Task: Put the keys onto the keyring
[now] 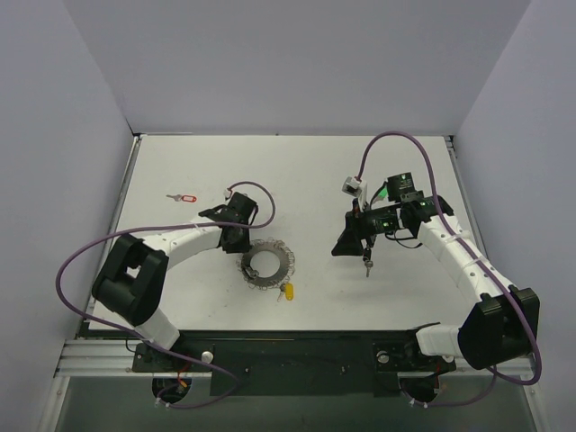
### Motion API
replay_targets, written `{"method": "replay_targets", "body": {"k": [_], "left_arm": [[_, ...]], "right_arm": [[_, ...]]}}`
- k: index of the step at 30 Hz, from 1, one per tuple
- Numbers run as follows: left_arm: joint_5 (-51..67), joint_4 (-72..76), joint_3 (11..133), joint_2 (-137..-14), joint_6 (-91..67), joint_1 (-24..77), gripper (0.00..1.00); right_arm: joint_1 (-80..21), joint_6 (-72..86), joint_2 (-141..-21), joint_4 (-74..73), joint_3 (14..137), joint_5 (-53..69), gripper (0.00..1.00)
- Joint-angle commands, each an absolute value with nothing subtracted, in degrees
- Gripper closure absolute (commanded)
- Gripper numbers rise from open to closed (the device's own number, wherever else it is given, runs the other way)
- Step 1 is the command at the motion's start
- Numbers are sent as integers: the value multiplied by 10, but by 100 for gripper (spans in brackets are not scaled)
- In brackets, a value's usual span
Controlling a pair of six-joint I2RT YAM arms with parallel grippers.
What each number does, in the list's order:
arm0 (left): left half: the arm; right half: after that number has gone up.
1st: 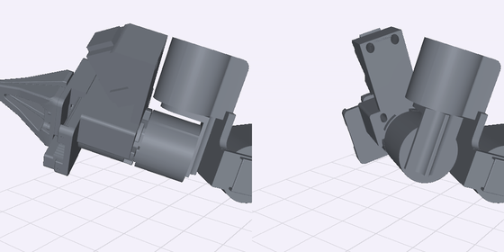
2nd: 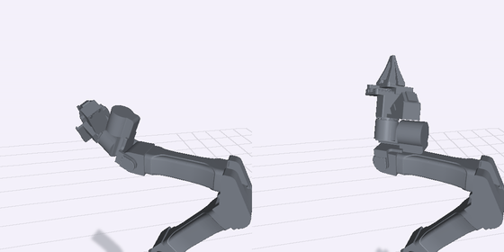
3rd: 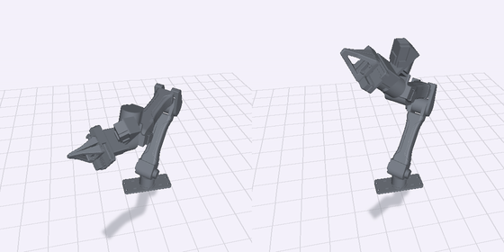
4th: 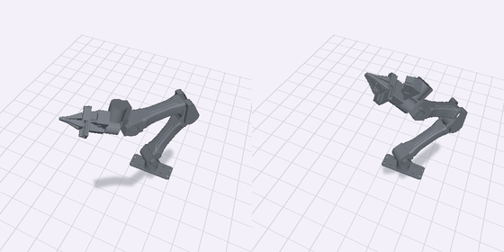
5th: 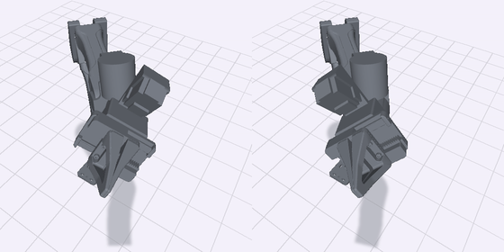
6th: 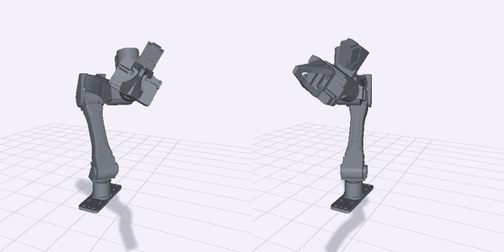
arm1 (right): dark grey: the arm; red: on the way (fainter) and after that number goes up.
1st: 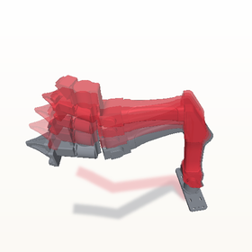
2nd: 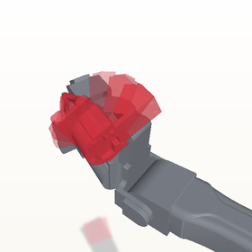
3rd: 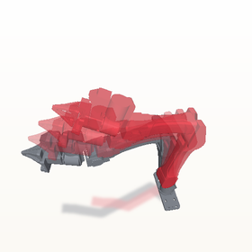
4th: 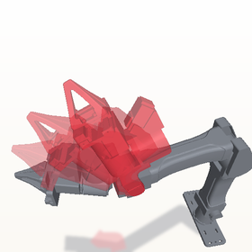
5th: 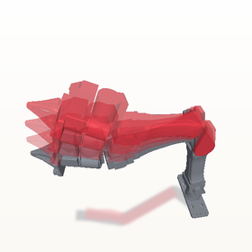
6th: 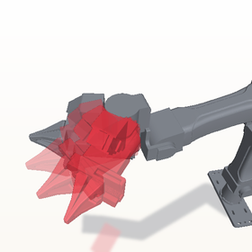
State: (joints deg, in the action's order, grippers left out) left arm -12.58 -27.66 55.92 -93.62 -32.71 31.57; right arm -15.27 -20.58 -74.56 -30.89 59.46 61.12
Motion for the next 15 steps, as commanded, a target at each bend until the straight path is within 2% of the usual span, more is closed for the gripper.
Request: {"method": "replay_targets", "body": {"k": [1,15], "left_arm": [[-112,-272,553,-902,-327,316,72],[-84,-243,554,-926,-336,300,72]], "right_arm": [[-147,-207,-747,-308,589,640,47],[-141,-208,-744,-309,588,650,47]]}}
